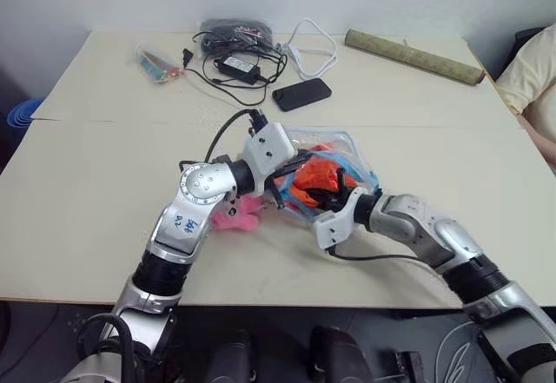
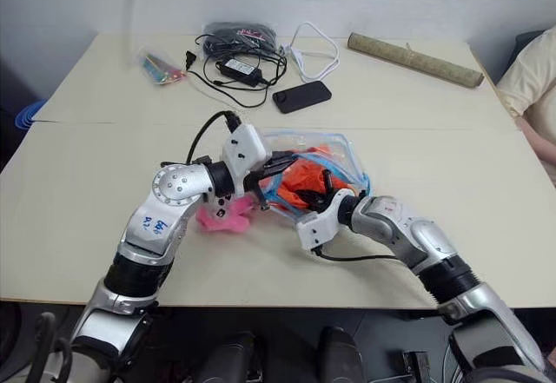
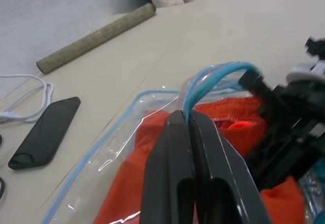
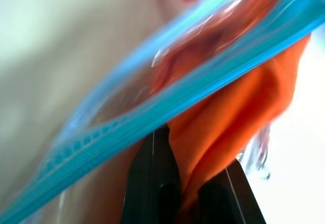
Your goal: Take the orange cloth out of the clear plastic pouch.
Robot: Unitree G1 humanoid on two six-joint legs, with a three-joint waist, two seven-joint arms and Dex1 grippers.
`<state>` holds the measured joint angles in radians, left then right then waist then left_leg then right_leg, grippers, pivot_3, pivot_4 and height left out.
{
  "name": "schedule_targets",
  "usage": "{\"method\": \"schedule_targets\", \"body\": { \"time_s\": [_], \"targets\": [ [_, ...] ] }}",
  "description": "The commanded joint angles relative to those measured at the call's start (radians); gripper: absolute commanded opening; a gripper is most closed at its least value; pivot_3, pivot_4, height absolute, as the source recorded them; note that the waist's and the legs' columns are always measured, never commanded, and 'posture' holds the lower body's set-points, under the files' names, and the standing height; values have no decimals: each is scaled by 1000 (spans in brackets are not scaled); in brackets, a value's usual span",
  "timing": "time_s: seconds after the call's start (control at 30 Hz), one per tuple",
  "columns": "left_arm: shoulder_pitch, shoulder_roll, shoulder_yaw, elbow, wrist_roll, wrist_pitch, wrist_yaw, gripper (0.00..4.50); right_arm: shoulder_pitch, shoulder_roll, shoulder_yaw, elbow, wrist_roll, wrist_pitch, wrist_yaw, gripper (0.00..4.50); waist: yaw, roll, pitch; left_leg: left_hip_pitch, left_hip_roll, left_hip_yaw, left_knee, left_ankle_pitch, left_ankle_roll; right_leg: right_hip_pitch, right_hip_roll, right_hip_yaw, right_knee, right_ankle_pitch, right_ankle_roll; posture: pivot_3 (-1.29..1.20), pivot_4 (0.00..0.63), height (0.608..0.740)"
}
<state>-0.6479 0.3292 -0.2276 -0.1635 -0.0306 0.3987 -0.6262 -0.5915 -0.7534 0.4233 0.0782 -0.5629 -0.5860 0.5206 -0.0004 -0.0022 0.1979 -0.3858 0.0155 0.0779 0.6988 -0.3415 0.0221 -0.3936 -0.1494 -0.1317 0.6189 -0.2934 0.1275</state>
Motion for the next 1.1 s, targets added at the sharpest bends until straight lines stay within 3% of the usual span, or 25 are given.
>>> {"method": "schedule_targets", "body": {
  "time_s": [0.03,0.27,0.4,0.57,0.67,0.87,1.03,1.1],
  "targets": [
    [12,13,-16,3,28,-49,4,0,-19,-120,-93,-53,201,-94,107,7,2,0,0,0,0,0,0,0,0,0,0,0,0,0,0,0,150,740],
    [15,27,-28,49,59,-102,11,0,107,-312,-98,-175,410,-238,279,7,2,0,0,0,0,0,-1,0,0,0,0,-1,-1,0,0,0,150,740],
    [41,66,-11,82,78,-130,8,0,249,-463,-189,-228,519,-269,336,7,6,0,0,0,1,0,0,0,0,0,0,-1,0,0,0,0,150,740],
    [62,116,2,109,90,-178,-8,0,405,-567,-330,-192,563,-321,342,7,14,0,0,1,1,0,0,0,1,1,-1,0,-1,0,0,0,150,740],
    [81,147,12,88,71,-186,-40,0,446,-608,-440,26,427,-438,289,7,18,0,0,1,1,1,0,0,1,1,-1,0,0,0,0,0,150,740],
    [121,191,-8,24,58,-209,-116,0,199,-625,-490,438,5,-457,-59,7,6,3,1,2,1,3,0,0,1,0,-1,3,0,0,0,0,150,740],
    [122,182,-17,-3,66,-198,-127,0,98,-584,-454,521,-98,-393,-223,7,1,3,1,1,2,4,-2,1,0,-1,0,2,0,0,-1,0,150,740],
    [122,181,-20,-13,63,-192,-134,0,90,-566,-457,535,-59,-363,-233,7,0,3,1,1,2,5,-2,1,0,-1,0,2,0,0,-1,0,150,740]
  ]
}}
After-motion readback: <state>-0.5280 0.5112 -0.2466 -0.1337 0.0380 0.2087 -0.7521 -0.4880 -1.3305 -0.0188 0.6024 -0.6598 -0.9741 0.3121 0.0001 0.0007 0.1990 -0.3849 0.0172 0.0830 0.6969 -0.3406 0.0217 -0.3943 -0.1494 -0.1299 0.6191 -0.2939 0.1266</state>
